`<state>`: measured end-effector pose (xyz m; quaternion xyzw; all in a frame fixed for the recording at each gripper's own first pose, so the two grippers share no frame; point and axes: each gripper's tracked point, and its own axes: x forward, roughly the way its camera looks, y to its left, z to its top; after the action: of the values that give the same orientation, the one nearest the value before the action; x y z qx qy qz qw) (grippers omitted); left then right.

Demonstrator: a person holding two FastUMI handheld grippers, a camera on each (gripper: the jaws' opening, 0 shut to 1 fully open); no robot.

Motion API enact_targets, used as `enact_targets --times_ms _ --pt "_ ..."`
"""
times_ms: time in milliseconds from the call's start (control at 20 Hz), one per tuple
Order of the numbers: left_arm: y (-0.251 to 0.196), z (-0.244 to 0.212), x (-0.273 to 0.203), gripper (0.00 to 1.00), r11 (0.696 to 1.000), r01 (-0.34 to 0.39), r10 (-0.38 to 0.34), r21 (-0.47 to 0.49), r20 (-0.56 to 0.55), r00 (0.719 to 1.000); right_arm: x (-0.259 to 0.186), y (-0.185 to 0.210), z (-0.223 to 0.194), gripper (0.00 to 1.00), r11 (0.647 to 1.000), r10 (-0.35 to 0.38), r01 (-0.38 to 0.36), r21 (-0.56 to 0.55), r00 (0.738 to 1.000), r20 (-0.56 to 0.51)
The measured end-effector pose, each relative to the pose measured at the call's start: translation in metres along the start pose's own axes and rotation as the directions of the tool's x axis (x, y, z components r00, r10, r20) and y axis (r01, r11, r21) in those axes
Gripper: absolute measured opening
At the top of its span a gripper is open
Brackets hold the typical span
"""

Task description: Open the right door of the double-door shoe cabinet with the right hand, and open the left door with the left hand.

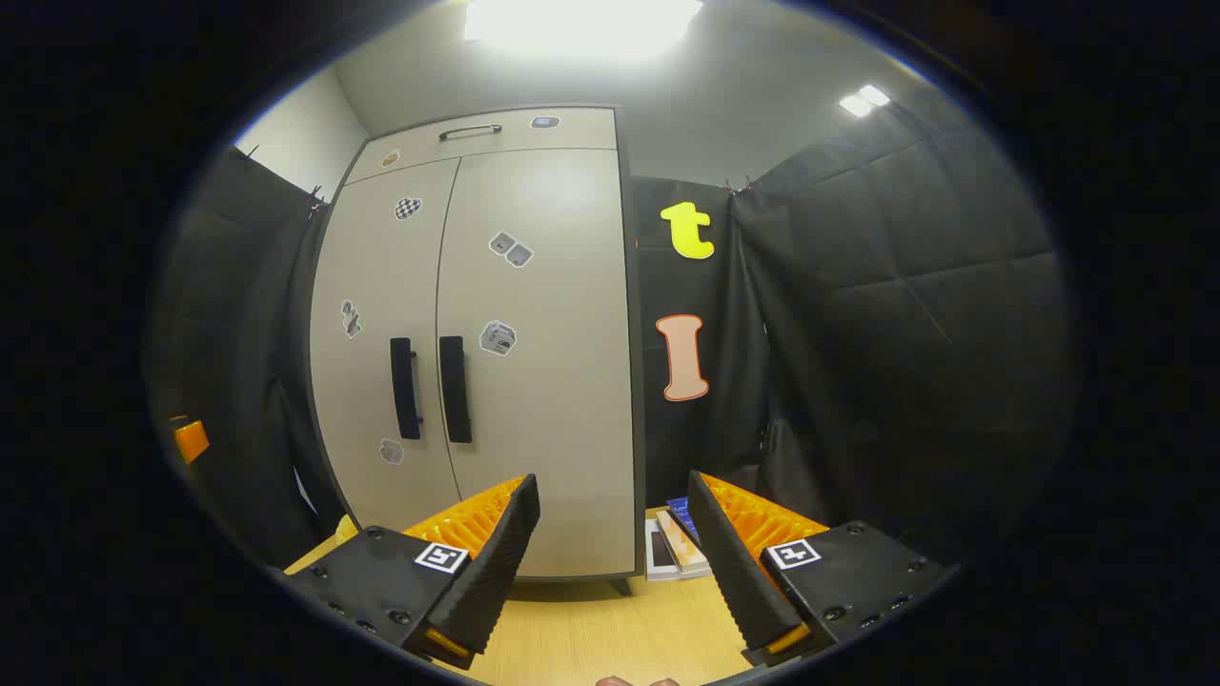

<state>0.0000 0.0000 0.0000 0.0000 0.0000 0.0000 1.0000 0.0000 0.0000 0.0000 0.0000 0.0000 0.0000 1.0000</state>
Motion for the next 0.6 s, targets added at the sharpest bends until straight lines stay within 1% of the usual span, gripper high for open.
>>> enact_targets --times_ms 200,450,600 --pt "-0.0008 -0.0027 -0.0006 0.96 1.000 0.003 -0.003 -0.003 -0.011 1.000 -0.0019 -0.0004 -0.0027 0.98 1.000 0.001 -0.002 -0.008 1.000 -0.006" --pt "-0.0006 -0.0043 -0.0020 0.95 1.000 0.006 -0.006 -0.007 -0.013 1.000 -0.0024 0.0017 0.0002 0.98 1.000 0.006 -0.006 0.009 1.000 -0.007" --pt "-0.0005 -0.0051 -0.0010 0.95 1.000 0.010 -0.010 -0.009 -0.014 1.000 -0.0013 0.0008 0.0005 0.98 1.000 -0.001 0.001 0.001 1.000 -0.001"
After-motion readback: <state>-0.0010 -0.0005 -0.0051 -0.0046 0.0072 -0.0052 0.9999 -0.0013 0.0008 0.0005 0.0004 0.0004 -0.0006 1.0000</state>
